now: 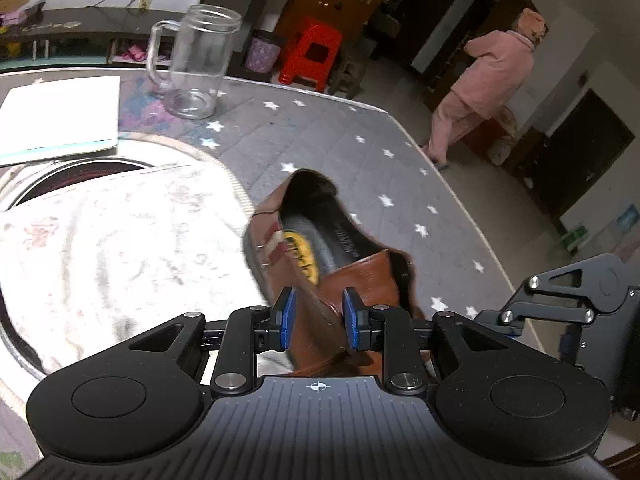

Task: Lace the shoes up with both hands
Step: 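Push the lace tip into the next eyelet with the right gripper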

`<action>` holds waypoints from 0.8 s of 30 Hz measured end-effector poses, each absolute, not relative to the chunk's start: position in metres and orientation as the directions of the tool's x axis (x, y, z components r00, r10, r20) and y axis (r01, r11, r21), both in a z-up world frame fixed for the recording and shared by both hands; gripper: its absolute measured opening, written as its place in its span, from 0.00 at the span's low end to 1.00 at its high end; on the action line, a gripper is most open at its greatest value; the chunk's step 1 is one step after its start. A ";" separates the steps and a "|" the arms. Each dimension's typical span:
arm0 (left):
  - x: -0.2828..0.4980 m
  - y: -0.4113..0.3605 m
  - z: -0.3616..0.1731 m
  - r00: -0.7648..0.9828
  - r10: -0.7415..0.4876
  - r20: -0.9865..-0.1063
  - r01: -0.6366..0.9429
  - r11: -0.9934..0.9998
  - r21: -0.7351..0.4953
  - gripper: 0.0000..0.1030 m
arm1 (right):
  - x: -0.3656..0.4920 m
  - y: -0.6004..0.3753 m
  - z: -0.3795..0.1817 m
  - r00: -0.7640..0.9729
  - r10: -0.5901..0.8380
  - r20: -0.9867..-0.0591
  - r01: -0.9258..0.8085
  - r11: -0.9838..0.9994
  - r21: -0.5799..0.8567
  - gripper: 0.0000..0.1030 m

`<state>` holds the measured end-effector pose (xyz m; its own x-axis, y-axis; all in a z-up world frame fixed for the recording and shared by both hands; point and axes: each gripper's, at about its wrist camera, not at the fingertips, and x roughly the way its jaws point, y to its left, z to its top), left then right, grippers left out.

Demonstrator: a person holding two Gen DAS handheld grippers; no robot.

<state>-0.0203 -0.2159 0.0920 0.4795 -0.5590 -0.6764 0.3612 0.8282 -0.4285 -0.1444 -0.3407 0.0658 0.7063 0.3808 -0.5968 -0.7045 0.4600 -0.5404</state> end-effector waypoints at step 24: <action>-0.010 -0.216 0.084 0.467 -0.592 -0.656 0.377 0.805 -0.459 0.28 | -0.120 -0.330 0.061 0.659 0.407 -0.632 -0.752 0.348 -0.560 0.02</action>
